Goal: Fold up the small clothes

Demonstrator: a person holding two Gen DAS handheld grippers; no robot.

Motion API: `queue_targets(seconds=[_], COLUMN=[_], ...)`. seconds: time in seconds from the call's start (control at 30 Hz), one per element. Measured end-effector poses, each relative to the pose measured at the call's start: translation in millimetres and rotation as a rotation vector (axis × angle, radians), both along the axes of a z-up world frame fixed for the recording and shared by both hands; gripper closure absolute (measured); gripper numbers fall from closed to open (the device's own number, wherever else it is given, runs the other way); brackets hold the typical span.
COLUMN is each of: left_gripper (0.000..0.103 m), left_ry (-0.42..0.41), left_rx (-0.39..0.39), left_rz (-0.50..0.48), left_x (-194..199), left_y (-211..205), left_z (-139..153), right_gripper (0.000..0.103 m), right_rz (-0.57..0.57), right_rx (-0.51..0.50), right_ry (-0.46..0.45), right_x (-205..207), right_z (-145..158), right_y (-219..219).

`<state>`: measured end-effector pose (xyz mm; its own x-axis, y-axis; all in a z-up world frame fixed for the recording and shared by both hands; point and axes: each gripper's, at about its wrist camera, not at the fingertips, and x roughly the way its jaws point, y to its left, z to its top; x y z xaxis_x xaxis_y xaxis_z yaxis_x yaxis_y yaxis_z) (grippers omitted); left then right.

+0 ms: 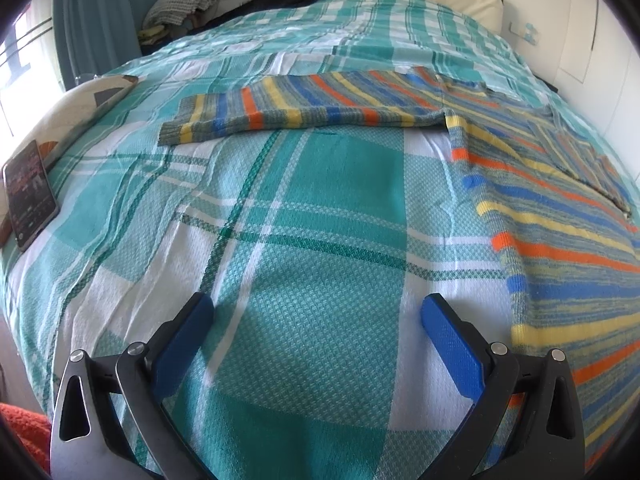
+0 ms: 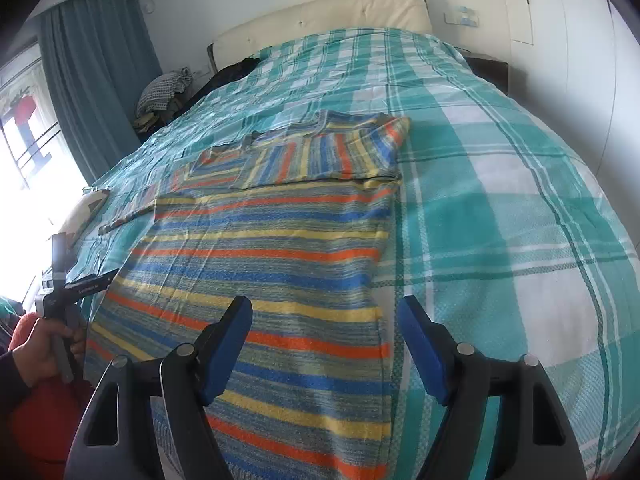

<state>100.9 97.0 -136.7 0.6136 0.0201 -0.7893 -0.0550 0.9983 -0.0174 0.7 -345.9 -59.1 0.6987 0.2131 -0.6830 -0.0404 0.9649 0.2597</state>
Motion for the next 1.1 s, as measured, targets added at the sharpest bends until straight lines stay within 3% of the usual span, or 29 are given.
queue_targets(seconds=[0.17,0.23,0.37,0.47,0.57,0.6,0.63,0.67,0.7,0.77,0.87,1.0,1.1], left_gripper=[0.001,0.001,0.001,0.001,0.003,0.008,0.030,0.050,0.098,0.099,0.100,0.100,0.100], left_ry=[0.048,0.006,-0.053,0.004,0.091,0.108,0.113,0.107,0.105,0.110,0.021,-0.106,-0.157], left_rx=[-0.059,-0.131,-0.250,-0.306,-0.310,-0.318,-0.306,-0.279,-0.268,-0.248,-0.172,-0.159,-0.166], left_rz=[-0.003,0.002,0.132,0.225,0.318,0.326,0.321,0.303,0.260,0.209,0.101,-0.134,-0.349], left_x=[4.6,10.5,49.9,90.5,121.6,127.7,132.8,136.4,141.6,153.0,165.8,176.1,174.5], left_y=[8.3,23.1,81.4,120.4,146.5,150.9,151.6,148.5,144.1,134.7,98.2,2.2,-96.6], left_z=[13.2,29.6,57.2,50.4,25.8,19.1,15.7,16.6,18.7,29.8,77.9,153.9,188.8], right_gripper=[0.028,0.028,0.028,0.028,0.028,0.028,0.028,0.028,0.028,0.028,0.028,0.028,0.028], right_rz=[0.019,0.021,0.029,0.039,0.049,0.054,0.058,0.064,0.070,0.081,0.097,0.111,0.104], right_rx=[-0.010,-0.011,-0.008,-0.009,-0.014,-0.021,-0.029,-0.041,-0.048,-0.054,-0.050,-0.008,0.015], right_ry=[0.007,0.006,0.016,0.035,0.047,0.053,0.059,0.066,0.071,0.076,0.070,0.058,0.065], right_x=[1.4,2.0,5.1,10.9,14.5,15.4,15.9,16.3,16.6,16.9,17.0,15.7,16.1], right_z=[-3.9,-3.9,-7.1,-12.2,-15.8,-17.5,-18.9,-20.6,-21.8,-23.1,-21.7,-18.2,-18.1], right_y=[6.8,7.5,8.4,10.8,15.5,17.6,19.9,22.5,24.8,28.4,31.7,30.4,25.9])
